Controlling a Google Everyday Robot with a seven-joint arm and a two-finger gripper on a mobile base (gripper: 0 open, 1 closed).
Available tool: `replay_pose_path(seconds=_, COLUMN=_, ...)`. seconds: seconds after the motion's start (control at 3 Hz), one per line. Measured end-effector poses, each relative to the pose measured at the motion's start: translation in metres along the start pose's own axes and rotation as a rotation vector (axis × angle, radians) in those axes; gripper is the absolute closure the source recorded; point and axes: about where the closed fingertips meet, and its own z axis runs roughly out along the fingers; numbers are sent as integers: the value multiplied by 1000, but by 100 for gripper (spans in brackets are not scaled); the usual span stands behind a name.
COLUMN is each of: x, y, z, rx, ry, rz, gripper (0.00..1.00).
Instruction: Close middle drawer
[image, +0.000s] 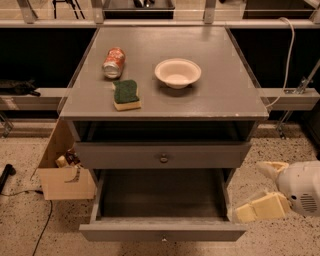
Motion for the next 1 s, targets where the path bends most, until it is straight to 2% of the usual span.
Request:
replay_pose_path(seconds=0.33, x=20, y=11, z=29, rx=-22, ry=-4, rz=109, gripper=0)
replay_pose_path(seconds=0.67, x=65, y=34, z=61, rx=-16, ry=38, rz=229, gripper=0)
replay_pose_path(seconds=1.0, x=65, y=34, z=61, rx=-16, ry=38, rz=229, gripper=0)
